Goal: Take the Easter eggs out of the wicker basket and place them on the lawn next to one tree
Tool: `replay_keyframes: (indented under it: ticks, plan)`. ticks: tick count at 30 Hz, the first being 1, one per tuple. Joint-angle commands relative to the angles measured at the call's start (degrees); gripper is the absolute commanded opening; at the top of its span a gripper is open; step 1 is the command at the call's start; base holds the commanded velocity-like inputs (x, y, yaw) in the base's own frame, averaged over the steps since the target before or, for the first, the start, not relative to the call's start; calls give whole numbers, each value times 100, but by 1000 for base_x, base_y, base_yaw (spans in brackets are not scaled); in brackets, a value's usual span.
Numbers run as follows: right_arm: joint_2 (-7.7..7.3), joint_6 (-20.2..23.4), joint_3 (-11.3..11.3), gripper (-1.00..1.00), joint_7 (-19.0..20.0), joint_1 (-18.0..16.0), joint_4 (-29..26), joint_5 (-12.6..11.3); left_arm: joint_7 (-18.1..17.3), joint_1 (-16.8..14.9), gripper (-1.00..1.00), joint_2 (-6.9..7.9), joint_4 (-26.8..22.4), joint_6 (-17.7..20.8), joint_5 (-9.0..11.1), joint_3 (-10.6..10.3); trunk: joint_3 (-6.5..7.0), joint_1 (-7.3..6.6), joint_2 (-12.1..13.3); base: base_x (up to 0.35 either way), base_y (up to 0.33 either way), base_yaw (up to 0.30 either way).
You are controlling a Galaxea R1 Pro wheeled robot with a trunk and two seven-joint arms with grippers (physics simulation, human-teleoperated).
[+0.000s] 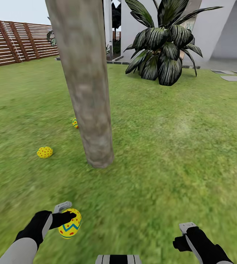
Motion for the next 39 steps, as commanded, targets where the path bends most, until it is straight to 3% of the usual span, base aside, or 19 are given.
replay_keyframes:
  ticks: [1, 18, 29, 32, 39]
  plan:
    - [-7, 30, 21, 100, 44, -1, -12, 56, -47, -4, 100, -12, -8, 24, -61, 40, -5, -1, -2, 0, 0, 0]
    - [-7, 9, 12, 100, 44, -1, -7, 39, -36, -6, 100, -41, 0, 24, -62, 45, -5, -1, -2, 0, 0, 0]
    - [-7, 14, 12, 100, 45, -1, -4, 38, -36, -5, 100, -43, 263, 7, -59, 37, -5, -1, -2, 0, 0, 0]
    - [-7, 23, 12, 100, 44, -1, -3, 38, -29, -4, 100, -42, 462, -146, -53, 36, -5, -1, -2, 0, 0, 0]
    - [-7, -8, 12, 100, 44, -1, -2, 38, -19, -9, 100, -166, 578, -265, -83, 29, 150, -19, 7, 0, 0, 0]
